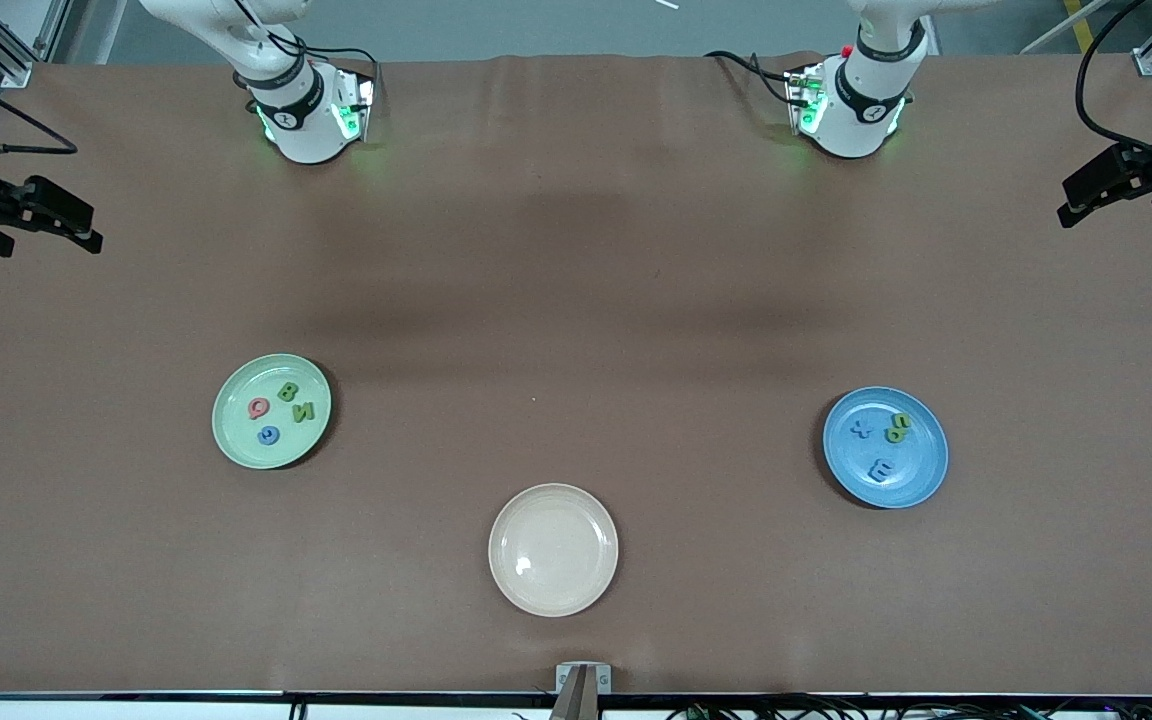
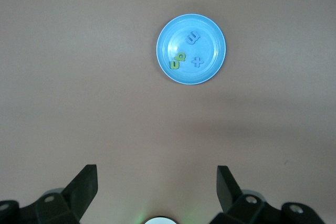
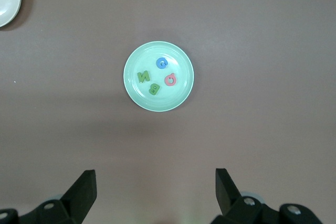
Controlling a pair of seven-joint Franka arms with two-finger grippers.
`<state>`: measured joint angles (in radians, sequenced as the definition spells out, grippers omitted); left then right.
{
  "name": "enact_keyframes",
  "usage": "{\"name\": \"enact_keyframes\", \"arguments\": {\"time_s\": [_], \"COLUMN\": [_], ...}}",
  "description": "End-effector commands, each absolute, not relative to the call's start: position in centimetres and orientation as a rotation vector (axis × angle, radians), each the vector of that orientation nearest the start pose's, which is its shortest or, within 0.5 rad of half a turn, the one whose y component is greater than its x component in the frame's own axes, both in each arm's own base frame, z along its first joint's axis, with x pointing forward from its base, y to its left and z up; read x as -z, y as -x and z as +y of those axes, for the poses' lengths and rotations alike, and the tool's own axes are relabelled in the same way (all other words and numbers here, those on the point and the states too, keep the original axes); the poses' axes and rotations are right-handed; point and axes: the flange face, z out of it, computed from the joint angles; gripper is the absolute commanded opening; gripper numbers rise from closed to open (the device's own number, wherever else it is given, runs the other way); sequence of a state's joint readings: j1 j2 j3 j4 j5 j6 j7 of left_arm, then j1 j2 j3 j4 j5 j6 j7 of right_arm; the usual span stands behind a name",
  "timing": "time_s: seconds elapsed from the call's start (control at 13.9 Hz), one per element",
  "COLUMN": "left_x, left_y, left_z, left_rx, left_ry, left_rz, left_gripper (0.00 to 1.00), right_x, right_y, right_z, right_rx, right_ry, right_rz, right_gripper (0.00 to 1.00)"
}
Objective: Sort upper and lower case letters into plates
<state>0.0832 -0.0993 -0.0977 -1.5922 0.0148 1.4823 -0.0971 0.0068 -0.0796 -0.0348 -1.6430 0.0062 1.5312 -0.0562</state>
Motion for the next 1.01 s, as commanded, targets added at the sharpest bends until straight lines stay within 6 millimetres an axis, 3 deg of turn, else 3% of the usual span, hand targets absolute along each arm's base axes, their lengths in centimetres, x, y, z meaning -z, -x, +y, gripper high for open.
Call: {"name": "enact_keyframes", "arguments": {"time_s": [0.0,0.93], "left_x": [-66.4,-66.58], "left_y": [-51.11,-51.85], "left_z": [-0.72,-0.16], "left_rx": [-0.007,0.002], "left_ry": [3.129,3.125], "left_rz": [-0.102,-0.083], "left_gripper": [1.0,1.0], "right_x": [-62.7,-62.49], "right_y": [-51.57,-51.74], "right_z": [-2.11,-2.11], "right_rx": [-0.05,-0.052], "right_ry": [3.128,3.128], "right_rz": [-0.025,-0.025], "right_gripper": [1.0,1.0]}}
